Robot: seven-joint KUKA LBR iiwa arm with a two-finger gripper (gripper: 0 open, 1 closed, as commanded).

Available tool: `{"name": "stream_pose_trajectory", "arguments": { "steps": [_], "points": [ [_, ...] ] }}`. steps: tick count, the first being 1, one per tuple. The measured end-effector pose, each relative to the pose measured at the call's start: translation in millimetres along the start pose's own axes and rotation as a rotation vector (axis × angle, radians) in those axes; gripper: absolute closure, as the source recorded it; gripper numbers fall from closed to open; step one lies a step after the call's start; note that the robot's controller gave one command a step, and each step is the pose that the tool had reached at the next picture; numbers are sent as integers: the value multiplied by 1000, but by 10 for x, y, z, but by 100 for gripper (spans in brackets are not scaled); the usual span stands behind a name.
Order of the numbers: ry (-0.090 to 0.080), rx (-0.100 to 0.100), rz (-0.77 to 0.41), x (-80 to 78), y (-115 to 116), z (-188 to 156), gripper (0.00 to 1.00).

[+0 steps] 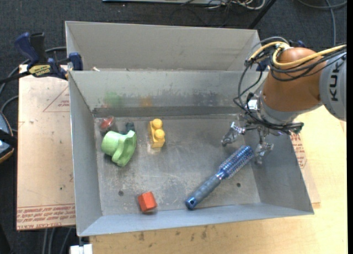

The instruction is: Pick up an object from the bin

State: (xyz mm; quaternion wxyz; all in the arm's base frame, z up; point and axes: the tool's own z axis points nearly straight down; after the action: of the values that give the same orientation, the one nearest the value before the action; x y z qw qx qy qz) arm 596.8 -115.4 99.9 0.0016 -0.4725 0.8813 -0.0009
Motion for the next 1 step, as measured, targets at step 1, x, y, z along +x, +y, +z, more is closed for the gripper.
{"name": "stream_pose_trajectory", "arguments": {
  "steps": [1],
  "points": [
    [-24, -6, -379, 79, 170, 245, 0]
  ]
}}
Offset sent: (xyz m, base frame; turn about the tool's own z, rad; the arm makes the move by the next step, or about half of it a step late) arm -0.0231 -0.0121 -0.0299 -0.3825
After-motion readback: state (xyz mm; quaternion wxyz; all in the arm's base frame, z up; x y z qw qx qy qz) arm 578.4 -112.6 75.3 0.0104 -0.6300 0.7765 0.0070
